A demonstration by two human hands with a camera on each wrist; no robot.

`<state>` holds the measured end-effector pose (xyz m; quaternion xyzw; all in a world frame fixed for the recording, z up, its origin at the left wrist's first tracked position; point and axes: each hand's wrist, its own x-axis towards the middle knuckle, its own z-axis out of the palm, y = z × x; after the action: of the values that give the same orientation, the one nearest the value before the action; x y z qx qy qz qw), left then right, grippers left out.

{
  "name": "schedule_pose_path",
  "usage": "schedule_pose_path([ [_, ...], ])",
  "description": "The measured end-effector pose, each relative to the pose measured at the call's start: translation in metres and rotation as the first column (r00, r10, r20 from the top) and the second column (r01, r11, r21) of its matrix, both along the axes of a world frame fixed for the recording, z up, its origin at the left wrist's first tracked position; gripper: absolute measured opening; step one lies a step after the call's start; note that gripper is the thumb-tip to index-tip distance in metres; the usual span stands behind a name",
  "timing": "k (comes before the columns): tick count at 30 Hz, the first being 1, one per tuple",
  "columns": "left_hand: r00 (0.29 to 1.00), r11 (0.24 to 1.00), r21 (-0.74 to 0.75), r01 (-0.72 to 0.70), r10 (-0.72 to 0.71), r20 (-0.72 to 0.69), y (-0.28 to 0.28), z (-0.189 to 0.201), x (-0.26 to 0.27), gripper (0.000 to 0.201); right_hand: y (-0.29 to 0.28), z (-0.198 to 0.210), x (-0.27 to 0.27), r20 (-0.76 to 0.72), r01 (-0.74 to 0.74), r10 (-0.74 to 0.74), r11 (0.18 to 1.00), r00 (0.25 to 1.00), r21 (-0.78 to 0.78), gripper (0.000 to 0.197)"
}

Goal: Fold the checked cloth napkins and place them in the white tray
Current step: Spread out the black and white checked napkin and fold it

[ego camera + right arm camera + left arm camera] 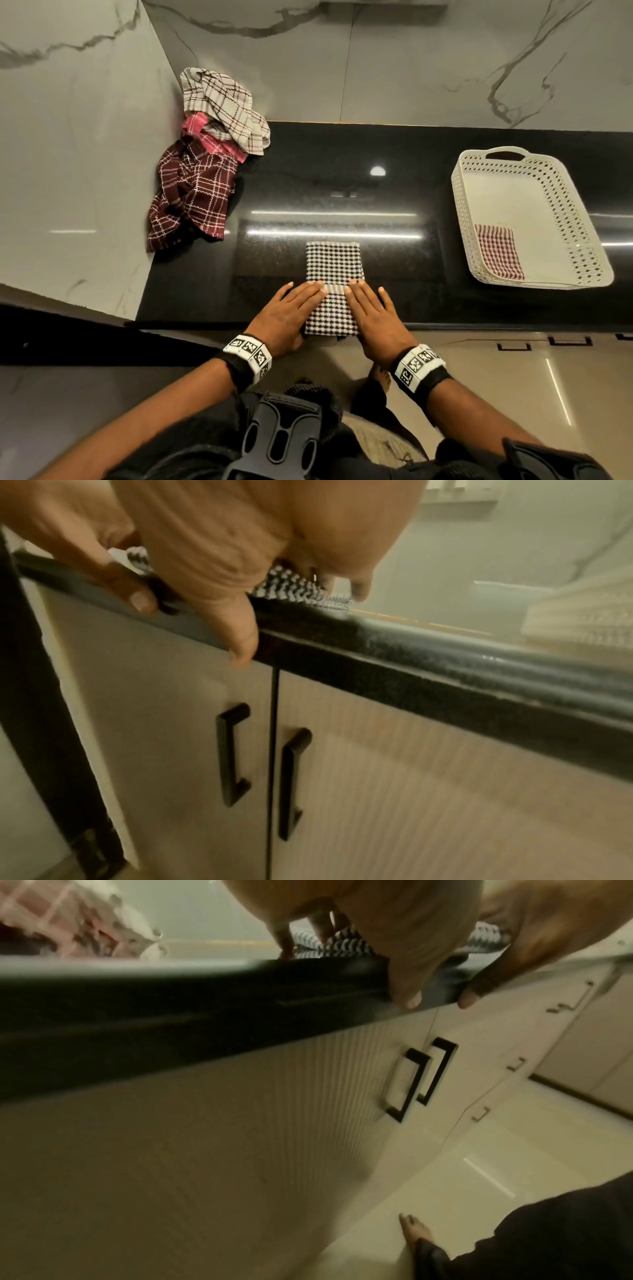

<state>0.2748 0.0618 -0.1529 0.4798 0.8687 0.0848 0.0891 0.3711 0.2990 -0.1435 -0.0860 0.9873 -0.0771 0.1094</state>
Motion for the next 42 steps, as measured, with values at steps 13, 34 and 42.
schedule_pose_path([
  [13,0.766,0.767,0.291,-0.571,0.372,0.524,0.026,0.026,-0.040,0.030,0.012,0.034,-0.055,0.213,0.492,-0.516,0.496,0.830,-0.715,0.033],
  [34,0.980,0.985,0.032,-0.170,0.172,-0.104,0.065,0.031,-0.055,0.065,-0.018,0.036,-0.086,0.044,0.231,-0.227,0.963,0.973,-0.136,0.068],
  [42,0.974,0.968,-0.149,-0.204,0.216,0.072,0.051,0.026,-0.064,0.072,-0.004,0.024,-0.087,0.216,0.261,-0.245,0.964,0.945,-0.049,0.087],
])
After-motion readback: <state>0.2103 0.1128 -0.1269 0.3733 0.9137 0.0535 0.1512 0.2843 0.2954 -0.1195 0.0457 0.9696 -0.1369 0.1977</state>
